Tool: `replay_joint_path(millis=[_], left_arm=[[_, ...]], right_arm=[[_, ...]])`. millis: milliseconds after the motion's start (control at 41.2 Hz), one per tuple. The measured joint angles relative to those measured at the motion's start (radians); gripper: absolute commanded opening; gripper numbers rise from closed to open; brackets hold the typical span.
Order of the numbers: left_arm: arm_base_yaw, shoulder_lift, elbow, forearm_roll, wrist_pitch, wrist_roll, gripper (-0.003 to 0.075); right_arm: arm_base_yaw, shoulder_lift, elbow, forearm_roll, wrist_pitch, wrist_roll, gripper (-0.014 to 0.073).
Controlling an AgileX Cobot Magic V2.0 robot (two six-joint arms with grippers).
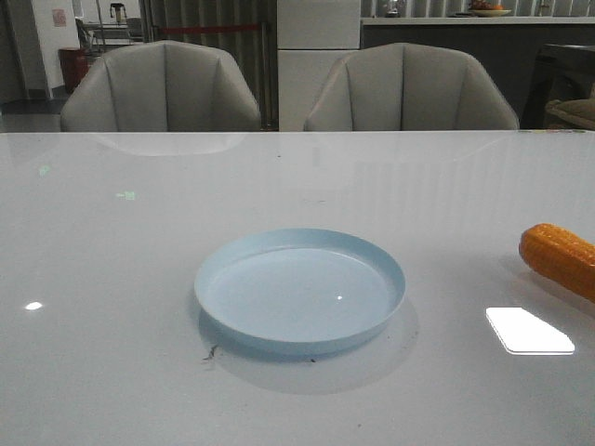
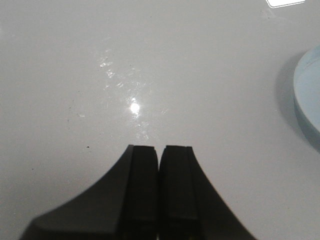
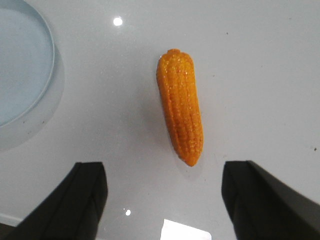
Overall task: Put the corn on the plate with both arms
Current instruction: 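Lower the right gripper over the orange corn cob, then close the right gripper on the corn cob and lift it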
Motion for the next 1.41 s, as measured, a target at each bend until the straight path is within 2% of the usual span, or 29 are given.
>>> replay_joint_path(millis=[315,558,655,946,1212,1406], left_arm=[[0.0,0.0,0.0,0.0,0.0,0.0,0.0086],[0.0,0.0,0.0,0.0,0.0,0.0,0.0086],[0.0,0.0,0.0,0.0,0.0,0.0,0.0086],[0.0,0.0,0.0,-0.006,0.0,0.0,0.0086],[0.0,0.0,0.0,-0.007,0.0,0.0,0.0086],[0.0,0.0,0.0,-0.007,0.001,0.0,0.0086]], right_arm=[[0.0,0.206,-0.221,-0.002,0.027,-0.007,0.0583],[0.001,0.497,-0.454,-0.107,0.25,-0.053,0.0583],[0.001,0.589,-0.503,-0.15,0.287,-0.054,0.0583],[0.001,0.749,-0.516,-0.15,0.272,-0.084,0.0583],[0.001,0.806,-0.521,-0.059,0.223,-0.138,0.0583],[0.002,0.861,-0.524,-0.052,0.212,-0.142,0.0583]])
